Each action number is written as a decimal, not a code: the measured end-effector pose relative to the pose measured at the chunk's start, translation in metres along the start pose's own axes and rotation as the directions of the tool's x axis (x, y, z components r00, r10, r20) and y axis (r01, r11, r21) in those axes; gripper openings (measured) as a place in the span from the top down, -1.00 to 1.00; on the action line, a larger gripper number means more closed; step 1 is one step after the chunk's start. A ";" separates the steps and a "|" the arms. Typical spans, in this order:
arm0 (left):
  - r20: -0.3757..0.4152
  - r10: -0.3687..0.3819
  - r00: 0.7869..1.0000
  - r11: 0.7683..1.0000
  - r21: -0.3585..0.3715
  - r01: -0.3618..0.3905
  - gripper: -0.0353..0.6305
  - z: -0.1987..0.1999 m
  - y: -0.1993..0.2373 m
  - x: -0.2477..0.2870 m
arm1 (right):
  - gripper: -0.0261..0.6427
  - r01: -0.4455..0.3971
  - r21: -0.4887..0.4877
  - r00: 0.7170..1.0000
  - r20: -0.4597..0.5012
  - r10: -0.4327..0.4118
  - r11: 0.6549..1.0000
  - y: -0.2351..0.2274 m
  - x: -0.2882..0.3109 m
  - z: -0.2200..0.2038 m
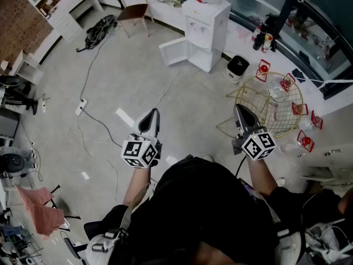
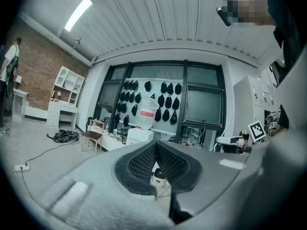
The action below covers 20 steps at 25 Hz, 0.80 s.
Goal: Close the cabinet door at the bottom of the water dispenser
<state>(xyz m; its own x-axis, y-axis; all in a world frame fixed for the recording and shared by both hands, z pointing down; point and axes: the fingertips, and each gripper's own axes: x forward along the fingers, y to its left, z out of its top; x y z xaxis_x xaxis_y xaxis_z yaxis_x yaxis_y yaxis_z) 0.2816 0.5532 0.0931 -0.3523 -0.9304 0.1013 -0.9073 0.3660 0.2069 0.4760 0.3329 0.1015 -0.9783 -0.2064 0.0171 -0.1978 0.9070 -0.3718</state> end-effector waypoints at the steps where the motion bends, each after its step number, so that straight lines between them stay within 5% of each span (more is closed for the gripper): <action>1: 0.000 -0.003 1.000 1.000 0.002 0.003 0.89 -0.001 -0.003 0.002 | 0.91 -0.004 -0.003 1.000 0.001 0.004 1.000 -0.001 0.000 0.000; 20: 0.004 -0.046 0.999 0.999 0.008 0.046 0.88 -0.008 -0.042 0.030 | 0.88 -0.022 -0.039 0.999 0.035 0.024 0.999 -0.030 -0.013 0.011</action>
<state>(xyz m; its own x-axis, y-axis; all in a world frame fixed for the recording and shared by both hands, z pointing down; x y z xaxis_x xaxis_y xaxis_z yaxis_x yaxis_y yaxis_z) 0.3109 0.5096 0.0954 -0.3112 -0.9463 0.0873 -0.9243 0.3227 0.2037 0.4951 0.3046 0.1024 -0.9800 -0.1977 -0.0243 -0.1783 0.9250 -0.3355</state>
